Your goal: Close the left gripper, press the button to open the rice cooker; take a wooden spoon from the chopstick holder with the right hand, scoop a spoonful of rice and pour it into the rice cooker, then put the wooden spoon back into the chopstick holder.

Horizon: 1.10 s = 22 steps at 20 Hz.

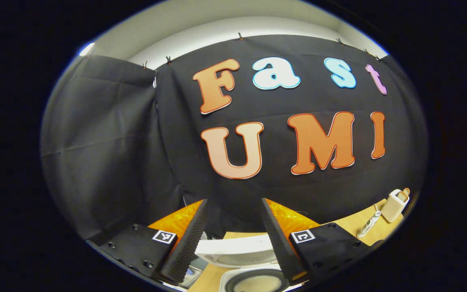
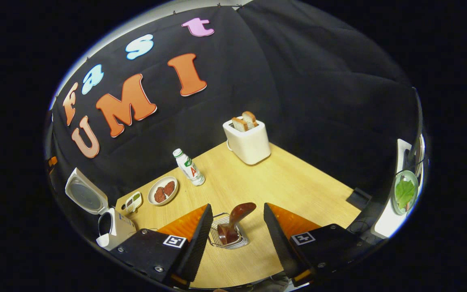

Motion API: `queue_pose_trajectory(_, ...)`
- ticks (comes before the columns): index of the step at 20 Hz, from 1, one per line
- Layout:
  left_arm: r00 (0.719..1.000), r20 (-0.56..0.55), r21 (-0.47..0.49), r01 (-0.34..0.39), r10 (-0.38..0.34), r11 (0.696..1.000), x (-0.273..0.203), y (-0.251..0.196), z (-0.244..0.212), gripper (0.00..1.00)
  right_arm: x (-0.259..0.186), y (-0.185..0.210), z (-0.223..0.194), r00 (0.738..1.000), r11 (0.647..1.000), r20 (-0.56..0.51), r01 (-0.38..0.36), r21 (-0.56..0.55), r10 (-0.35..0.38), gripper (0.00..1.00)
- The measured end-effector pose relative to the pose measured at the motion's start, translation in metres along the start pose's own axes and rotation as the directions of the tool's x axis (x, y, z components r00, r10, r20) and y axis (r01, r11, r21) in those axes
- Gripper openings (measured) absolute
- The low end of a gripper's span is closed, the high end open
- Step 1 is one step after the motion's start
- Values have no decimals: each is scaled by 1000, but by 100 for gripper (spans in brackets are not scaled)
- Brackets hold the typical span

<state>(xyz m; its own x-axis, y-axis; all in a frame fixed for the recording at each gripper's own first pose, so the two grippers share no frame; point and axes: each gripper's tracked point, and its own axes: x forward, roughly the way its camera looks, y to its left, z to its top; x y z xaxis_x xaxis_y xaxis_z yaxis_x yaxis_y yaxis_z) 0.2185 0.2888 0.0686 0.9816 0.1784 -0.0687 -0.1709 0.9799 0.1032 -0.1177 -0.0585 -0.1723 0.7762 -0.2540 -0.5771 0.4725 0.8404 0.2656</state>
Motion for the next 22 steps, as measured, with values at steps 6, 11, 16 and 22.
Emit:
queue_pose_trajectory(6, 996, -52, 19, 80, -78, 997, 64, -30, -17, 92, -73, -3, 37, 985, 993, 126, 117, -7, -115, 80)
queue_pose_trajectory(11, 968, -218, -13, 126, -126, 992, 90, -46, -61, 92, -101, 0, 64, 967, 985, 197, 169, -20, -162, 80)
queue_pose_trajectory(16, 918, -370, -40, 136, -141, 990, 95, -43, -107, 92, -90, 15, 88, 965, 991, 233, 133, -27, -123, 80)
queue_pose_trajectory(22, 858, -482, -176, 102, -176, 979, 81, -39, -139, 88, -67, 31, 97, 972, 997, 230, 60, -52, -46, 80)
